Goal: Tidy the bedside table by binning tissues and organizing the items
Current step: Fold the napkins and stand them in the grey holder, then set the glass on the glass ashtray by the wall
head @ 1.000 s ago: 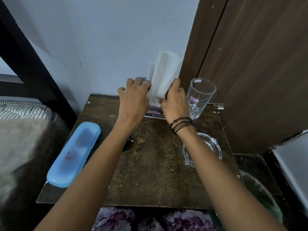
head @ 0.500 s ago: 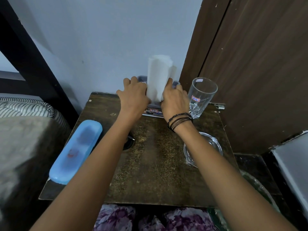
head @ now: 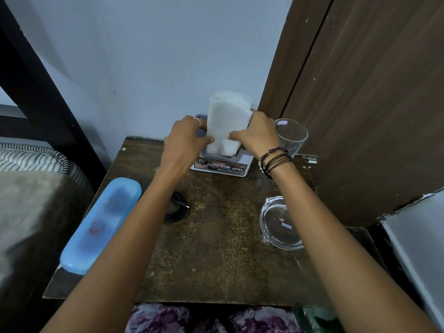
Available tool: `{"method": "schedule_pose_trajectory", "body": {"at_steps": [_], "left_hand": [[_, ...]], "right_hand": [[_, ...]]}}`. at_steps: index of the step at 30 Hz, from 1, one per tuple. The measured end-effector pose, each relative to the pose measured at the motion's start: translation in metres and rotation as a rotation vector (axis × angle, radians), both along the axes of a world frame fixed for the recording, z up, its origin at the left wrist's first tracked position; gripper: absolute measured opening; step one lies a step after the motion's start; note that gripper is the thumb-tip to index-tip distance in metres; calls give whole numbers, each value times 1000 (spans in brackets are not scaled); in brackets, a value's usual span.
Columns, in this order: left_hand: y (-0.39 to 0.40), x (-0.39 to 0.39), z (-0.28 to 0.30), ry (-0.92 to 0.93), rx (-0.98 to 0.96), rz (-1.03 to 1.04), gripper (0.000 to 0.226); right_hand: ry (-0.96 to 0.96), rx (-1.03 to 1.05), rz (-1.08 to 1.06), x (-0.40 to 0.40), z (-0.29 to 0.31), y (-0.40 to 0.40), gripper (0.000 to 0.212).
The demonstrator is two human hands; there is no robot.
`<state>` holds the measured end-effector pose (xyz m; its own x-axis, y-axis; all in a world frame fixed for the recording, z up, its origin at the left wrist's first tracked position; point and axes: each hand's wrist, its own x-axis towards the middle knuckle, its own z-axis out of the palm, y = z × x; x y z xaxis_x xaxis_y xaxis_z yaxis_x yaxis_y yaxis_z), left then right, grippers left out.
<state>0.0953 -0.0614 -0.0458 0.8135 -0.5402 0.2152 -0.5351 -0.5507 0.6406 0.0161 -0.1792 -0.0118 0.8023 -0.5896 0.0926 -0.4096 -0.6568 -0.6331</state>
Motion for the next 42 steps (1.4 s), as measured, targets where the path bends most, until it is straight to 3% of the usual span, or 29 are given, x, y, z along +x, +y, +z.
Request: {"method": "schedule_pose_trajectory", "body": {"at_steps": [6, 11, 15, 18, 20, 23, 27, 30, 33, 36, 38, 40, 42], "left_hand": [[-9, -15, 6, -121, 296, 52, 22], [-7, -14, 7, -70, 136, 103, 20], [-8, -16, 9, -113, 201, 131, 12], [-11, -18, 5, -127, 273, 122, 7], [-10, -24, -1, -159, 287, 118, 17], [-3, -46, -10, -221, 161, 183, 42], [7, -84, -18, -250, -32, 192, 30], [5, -108, -19, -65, -164, 39, 13], [-7, -121, -19, 148, -220, -81, 17], [-27, -126, -26, 236, -200, -154, 33], [-41, -125, -28, 313, -248, -189, 40], [-55, -120, -26, 400, -316, -203, 45], [-67, -116, -22, 500, -340, -182, 55]], "right_hand": [[79, -128, -13, -2, -17, 3, 37], [99, -106, 36, 0, -19, 1, 63], [96, -480, -4, -3, -33, 12, 60], [73, -587, -26, -3, -38, 15, 64], [61, -533, -34, -6, -37, 15, 66], [-24, -408, -40, -18, -31, 19, 61], [-177, -279, -56, -47, -31, 33, 44], [-240, -188, -69, -72, -35, 40, 28], [-307, -30, -163, -94, -45, 25, 25], [-415, 80, -309, -107, -57, -2, 37], [-416, 147, -370, -108, -63, -23, 56], [-356, 244, -346, -101, -69, -40, 77], [-308, 292, -258, -90, -72, -52, 85]]}}
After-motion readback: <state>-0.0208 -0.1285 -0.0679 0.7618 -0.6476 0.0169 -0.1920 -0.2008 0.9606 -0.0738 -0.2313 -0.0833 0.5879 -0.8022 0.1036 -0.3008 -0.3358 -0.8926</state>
